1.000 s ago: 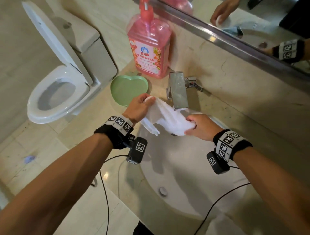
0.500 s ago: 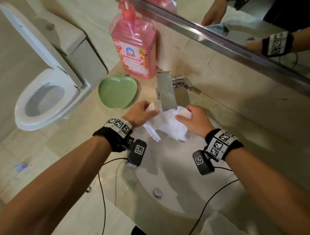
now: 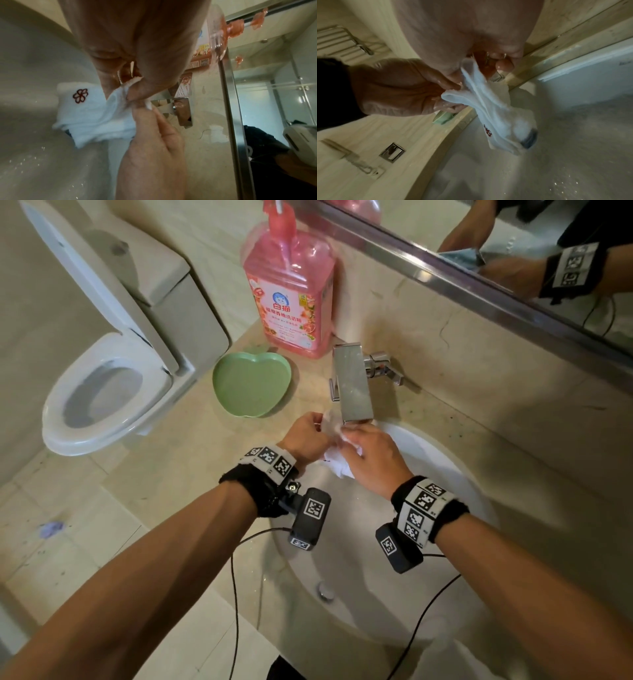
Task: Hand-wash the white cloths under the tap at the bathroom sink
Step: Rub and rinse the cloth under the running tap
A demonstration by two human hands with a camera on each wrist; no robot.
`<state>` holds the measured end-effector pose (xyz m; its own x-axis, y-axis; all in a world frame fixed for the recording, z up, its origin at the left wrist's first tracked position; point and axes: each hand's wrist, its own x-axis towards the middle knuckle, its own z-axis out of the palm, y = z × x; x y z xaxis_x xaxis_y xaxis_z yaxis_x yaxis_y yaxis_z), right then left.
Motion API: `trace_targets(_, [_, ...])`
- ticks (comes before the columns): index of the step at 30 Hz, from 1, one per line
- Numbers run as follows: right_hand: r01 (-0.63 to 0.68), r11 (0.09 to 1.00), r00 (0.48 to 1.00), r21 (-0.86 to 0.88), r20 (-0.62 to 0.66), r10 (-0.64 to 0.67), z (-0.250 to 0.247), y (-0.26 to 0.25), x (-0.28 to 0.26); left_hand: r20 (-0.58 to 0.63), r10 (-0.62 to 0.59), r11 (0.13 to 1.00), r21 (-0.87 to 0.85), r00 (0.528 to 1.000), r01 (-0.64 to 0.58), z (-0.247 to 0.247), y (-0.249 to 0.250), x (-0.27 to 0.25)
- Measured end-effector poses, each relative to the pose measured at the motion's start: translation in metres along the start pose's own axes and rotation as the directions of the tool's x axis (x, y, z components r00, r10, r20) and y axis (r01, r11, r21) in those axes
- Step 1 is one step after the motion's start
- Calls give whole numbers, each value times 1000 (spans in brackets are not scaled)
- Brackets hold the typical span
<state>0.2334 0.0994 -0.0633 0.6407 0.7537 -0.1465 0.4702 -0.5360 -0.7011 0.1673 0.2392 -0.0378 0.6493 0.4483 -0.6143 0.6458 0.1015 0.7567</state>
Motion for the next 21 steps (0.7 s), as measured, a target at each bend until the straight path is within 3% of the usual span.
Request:
trace_targets(4, [-17, 996, 982, -89, 188, 33, 2, -2, -3, 72, -109, 975, -185, 991, 120, 5, 4, -8])
trace_targets(7, [-35, 993, 993, -115, 111, 47, -2, 1, -5, 145, -98, 976, -181, 985, 124, 8, 7, -11])
trace_targets(8, [-34, 995, 997, -92, 71, 40, -7, 2, -4, 160, -96, 984, -135, 982, 118, 8, 7, -10])
trace_targets(10, [-10, 1000, 999, -20, 42, 11, -18, 5, -2, 137, -72, 992, 115, 988, 56, 4, 5, -6])
trace_targets(12, [4, 997, 1000, 78, 28, -6, -28, 10, -1, 70, 61, 905, 417, 996, -85, -2, 2, 1])
trace_targets(13, [-3, 992, 1000, 124, 27, 0, -32, 12, 0, 95, 161, 839, 511, 982, -187, -4, 3, 3])
trace_targets(15, [-26, 982, 999, 186, 51, 17, -39, 15, 1, 277, 267, 700, 603, 923, -383, -6, 5, 8])
trace_targets(16, [-34, 978, 998, 205, 64, 21, -43, 16, 2, 372, 238, 651, 624, 897, -432, -6, 7, 11])
trace_targets(18, [-43, 975, 997, 220, 70, 28, -50, 18, 1, 466, 140, 585, 673, 873, -453, -4, 8, 16])
trace_targets(21, [-73, 990, 996, 123, 55, 67, -60, 23, 2, 358, 173, 557, 733, 918, -391, -9, 4, 21])
